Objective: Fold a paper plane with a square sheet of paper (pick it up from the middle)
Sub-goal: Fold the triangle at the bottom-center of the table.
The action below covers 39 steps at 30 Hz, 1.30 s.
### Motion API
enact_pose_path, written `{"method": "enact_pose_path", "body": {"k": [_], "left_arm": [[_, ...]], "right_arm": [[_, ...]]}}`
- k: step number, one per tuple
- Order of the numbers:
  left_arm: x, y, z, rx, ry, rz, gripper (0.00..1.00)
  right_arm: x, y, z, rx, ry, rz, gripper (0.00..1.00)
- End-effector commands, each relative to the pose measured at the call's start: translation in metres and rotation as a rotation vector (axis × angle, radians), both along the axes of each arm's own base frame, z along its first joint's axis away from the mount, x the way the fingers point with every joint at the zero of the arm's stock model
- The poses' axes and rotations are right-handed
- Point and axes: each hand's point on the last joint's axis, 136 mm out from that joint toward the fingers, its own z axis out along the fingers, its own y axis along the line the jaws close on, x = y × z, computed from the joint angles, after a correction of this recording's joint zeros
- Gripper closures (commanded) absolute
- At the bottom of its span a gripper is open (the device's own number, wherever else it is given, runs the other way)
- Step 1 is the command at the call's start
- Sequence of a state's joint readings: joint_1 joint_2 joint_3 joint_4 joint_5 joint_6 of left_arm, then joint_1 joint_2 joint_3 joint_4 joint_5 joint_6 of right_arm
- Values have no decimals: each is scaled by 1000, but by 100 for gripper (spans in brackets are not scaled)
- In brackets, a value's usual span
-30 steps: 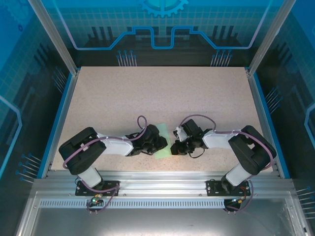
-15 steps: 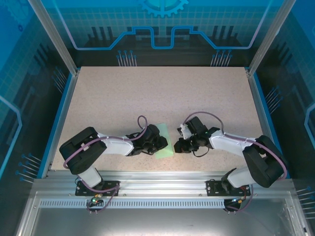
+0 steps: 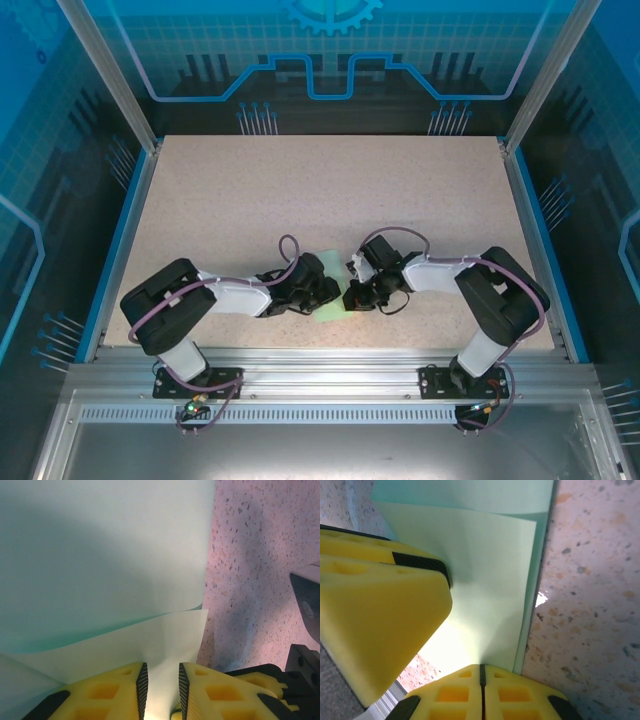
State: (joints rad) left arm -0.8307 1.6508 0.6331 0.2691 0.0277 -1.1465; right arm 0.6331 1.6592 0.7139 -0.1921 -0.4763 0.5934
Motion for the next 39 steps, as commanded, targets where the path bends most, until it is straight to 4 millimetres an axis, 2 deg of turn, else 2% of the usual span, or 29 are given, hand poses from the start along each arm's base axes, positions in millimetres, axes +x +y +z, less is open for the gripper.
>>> {"method": "enact_pose_path", "body": {"k": [1, 10, 18, 26, 29, 33, 36, 39], "left_arm": [[-5, 27, -15, 112, 13, 43, 72], [9, 55, -21, 165, 6, 118, 71], [12, 86, -31, 205, 24, 196, 71], [17, 121, -22, 236, 24, 259, 70], [20, 121, -2, 221, -14, 241, 68], [20, 109, 29, 139, -70, 202, 66], [18, 92, 48, 81, -111, 148, 63], [18, 64, 58, 31, -129, 61, 63]], "right_arm": [[-16, -22, -31, -121, 51, 2, 95], [-23, -24, -33, -110, 61, 13, 95], [-23, -19, -27, -77, 57, 19, 95], [-24, -14, -27, -52, 66, 23, 94], [-23, -12, -25, -45, 64, 24, 94], [-21, -9, -24, -39, 58, 22, 94], [-18, -6, -21, -31, 54, 16, 93], [-16, -3, -18, -19, 46, 20, 93]]}}
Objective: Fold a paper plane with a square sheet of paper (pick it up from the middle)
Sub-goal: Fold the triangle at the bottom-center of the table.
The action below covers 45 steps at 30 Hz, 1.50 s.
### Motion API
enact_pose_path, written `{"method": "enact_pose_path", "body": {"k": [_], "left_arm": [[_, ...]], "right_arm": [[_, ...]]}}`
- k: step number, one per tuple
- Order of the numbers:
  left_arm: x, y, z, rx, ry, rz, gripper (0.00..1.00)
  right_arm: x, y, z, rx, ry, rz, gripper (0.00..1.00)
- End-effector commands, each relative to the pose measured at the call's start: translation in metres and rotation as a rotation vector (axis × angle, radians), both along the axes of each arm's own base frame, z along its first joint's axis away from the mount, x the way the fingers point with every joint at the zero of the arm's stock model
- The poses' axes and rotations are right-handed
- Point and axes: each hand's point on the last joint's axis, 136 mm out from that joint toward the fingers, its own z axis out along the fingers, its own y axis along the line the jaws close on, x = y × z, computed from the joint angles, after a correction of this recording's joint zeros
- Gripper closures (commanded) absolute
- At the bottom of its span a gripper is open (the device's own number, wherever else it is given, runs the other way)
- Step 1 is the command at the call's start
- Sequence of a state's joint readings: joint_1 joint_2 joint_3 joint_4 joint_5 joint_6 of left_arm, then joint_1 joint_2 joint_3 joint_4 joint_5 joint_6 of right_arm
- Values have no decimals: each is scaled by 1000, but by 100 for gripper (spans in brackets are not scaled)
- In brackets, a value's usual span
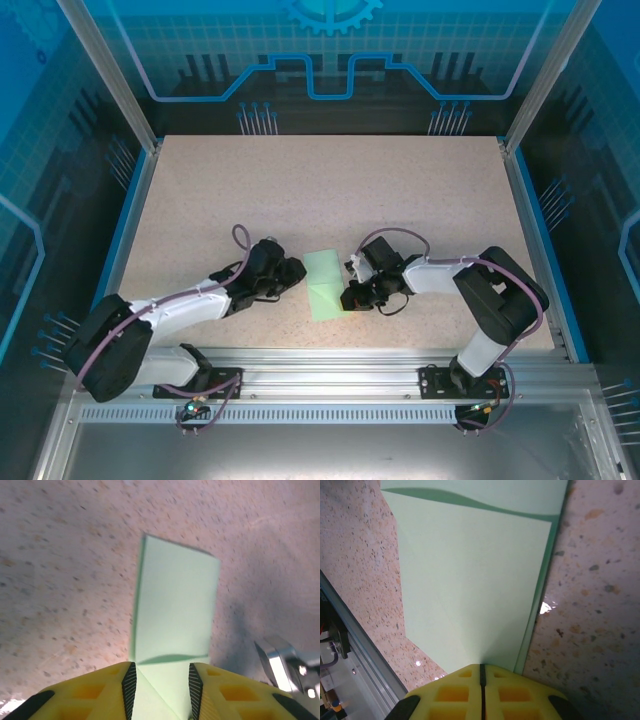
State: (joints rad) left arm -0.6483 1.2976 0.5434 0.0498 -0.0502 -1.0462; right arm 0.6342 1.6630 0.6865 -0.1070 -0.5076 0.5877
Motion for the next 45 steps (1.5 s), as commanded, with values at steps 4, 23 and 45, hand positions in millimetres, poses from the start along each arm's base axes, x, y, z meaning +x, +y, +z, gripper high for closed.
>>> {"method": "enact_pose_path", "body": {"k": [4, 23, 45], "left_arm": [[-5, -57, -1, -37, 25, -192, 65], [-12, -57, -64, 45, 169, -167, 70], [-17, -43, -74, 100, 191, -139, 72]], "right_arm": [[-15, -7, -13, -59, 61, 6, 92], [-3, 18, 18, 9, 4, 54, 88], [-42, -53, -18, -94, 94, -34, 86]]}}
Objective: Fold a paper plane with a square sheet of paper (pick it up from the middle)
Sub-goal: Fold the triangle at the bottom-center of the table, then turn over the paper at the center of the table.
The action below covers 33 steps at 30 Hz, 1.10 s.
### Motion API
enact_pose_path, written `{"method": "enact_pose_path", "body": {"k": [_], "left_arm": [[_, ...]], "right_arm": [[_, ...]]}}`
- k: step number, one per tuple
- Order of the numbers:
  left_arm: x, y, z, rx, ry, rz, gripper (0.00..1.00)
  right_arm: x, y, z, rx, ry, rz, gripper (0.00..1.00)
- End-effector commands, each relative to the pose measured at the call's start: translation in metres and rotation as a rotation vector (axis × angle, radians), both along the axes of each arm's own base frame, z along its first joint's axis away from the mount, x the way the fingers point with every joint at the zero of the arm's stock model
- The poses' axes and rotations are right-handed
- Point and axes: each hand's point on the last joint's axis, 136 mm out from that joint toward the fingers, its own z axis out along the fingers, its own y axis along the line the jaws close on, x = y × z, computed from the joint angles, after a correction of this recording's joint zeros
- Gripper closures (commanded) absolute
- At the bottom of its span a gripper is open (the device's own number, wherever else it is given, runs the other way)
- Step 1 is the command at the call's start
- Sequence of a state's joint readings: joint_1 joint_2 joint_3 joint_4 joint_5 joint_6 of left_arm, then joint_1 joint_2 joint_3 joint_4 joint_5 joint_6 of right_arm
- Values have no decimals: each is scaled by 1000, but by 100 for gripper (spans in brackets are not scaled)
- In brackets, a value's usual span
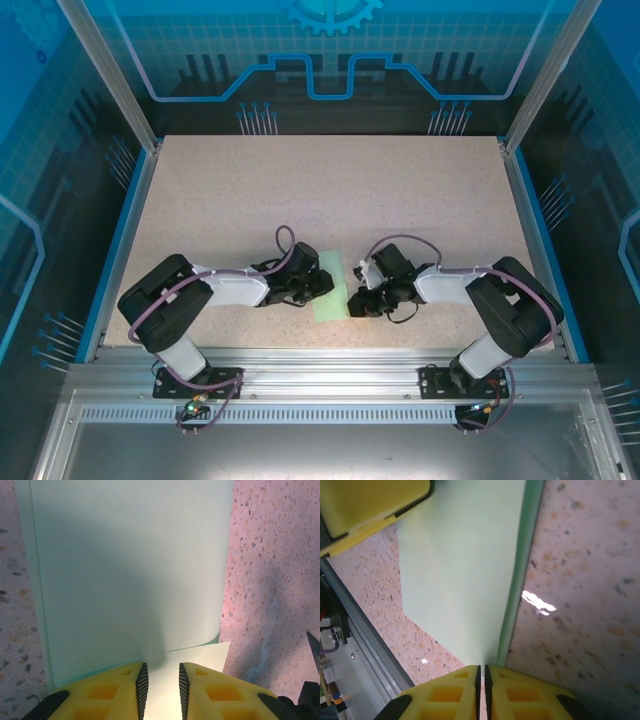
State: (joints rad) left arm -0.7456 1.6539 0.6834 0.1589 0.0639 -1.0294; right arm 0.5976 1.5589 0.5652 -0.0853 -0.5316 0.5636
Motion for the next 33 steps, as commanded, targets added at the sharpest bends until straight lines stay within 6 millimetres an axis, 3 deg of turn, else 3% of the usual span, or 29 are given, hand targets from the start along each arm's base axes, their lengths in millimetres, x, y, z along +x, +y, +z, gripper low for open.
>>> {"method": "enact_pose_path", "body": {"k": [1, 7, 15, 24, 33], "left_arm": [[-11, 22, -20, 89, 49, 37, 72], [-8, 13, -3, 38, 13, 11, 70], [-6, 10, 15, 3, -26, 4, 68], [-9, 14, 16, 17, -25, 6, 67], [-8, 14, 3, 42, 9, 8, 68]], "right_arm": [[-20, -31, -13, -105, 84, -35, 85], [15, -19, 21, -54, -32, -59, 75], [41, 1, 30, 6, -31, -62, 64], [40, 10, 19, 2, 3, -27, 59], [37, 20, 14, 5, 20, 0, 66]]}}
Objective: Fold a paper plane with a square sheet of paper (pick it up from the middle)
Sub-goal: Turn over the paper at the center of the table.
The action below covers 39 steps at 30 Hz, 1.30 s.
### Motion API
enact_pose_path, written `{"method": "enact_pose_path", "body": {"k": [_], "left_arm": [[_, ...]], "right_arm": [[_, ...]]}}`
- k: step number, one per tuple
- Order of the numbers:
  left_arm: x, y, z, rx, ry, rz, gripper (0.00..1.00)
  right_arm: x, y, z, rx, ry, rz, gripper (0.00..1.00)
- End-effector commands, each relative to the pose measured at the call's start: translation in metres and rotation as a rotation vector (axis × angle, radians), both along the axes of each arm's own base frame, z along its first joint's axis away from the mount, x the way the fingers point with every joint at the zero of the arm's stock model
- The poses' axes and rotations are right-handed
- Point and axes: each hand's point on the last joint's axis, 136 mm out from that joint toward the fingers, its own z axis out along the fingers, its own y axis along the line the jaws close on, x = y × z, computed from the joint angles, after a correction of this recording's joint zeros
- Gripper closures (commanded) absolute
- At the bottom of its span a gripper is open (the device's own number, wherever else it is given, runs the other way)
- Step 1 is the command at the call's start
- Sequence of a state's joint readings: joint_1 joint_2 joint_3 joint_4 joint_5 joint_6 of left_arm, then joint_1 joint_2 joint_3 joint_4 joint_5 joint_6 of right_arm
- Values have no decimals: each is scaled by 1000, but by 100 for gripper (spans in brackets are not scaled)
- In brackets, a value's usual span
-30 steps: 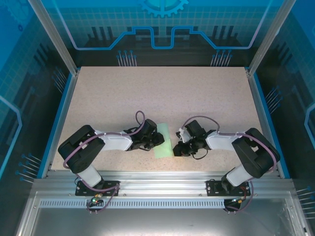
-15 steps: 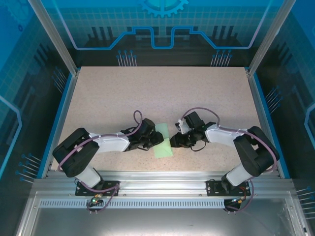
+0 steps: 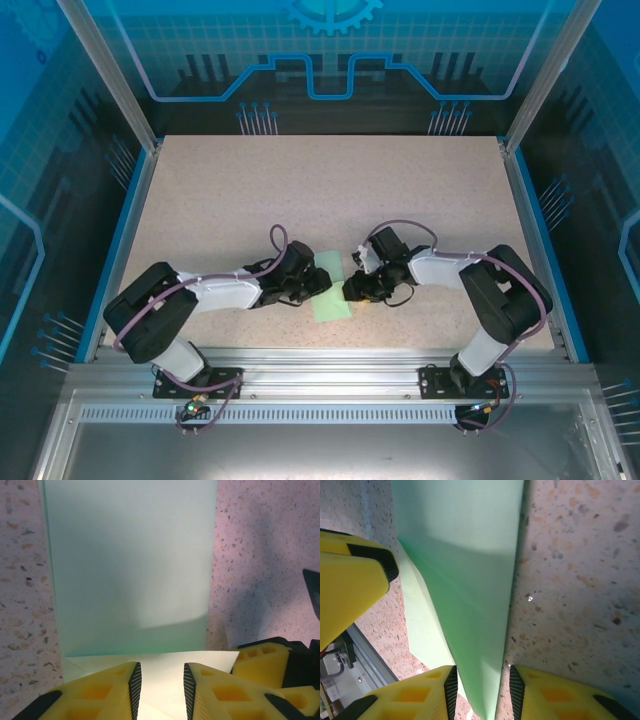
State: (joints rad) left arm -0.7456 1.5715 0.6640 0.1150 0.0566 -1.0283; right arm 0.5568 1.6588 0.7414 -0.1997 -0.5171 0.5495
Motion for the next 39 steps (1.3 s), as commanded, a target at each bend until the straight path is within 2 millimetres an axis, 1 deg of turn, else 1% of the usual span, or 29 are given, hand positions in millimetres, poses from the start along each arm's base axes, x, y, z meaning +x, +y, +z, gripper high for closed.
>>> {"method": "enact_pose_path", "body": {"k": [1, 6, 11, 16, 18, 21, 24, 27, 30, 33, 34, 36, 38, 39], "left_arm": [[-3, 8, -15, 54, 32, 7, 68], [-5, 10, -19, 69, 47, 11, 68], [-5, 12, -18, 74, 45, 14, 68], [-4, 11, -14, 64, 34, 15, 68], [-4, 11, -11, 58, 28, 16, 68], [-5, 12, -8, 50, 20, 22, 68], [-4, 14, 3, 31, -8, 31, 68], [-6, 20, 17, 17, -44, 48, 66], [-8, 36, 32, 36, -90, 86, 63], [-14, 58, 41, 80, -128, 124, 59], [-17, 66, 44, 92, -141, 139, 57], [-21, 82, 48, 118, -164, 173, 52], [-25, 97, 52, 133, -186, 201, 49], [-26, 103, 52, 136, -191, 215, 48]], "right_arm": [[-1, 13, 5, 44, 6, 36, 67], [-2, 14, 7, 48, 5, 31, 68], [-2, 14, 12, 61, -1, 29, 69], [-2, 18, 16, 95, -1, 31, 77], [-2, 19, 17, 102, 1, 33, 78], [-2, 17, 18, 97, -2, 26, 83], [-1, 17, 23, 95, -15, 27, 91], [-1, 9, 32, 55, -44, 22, 96], [4, -4, 49, -29, -112, 12, 99], [10, -25, 70, -140, -200, -19, 99], [12, -36, 75, -214, -230, -35, 99], [18, -61, 94, -394, -313, -63, 99], [25, -90, 119, -629, -423, -104, 98], [25, -104, 131, -741, -460, -117, 98]]}}
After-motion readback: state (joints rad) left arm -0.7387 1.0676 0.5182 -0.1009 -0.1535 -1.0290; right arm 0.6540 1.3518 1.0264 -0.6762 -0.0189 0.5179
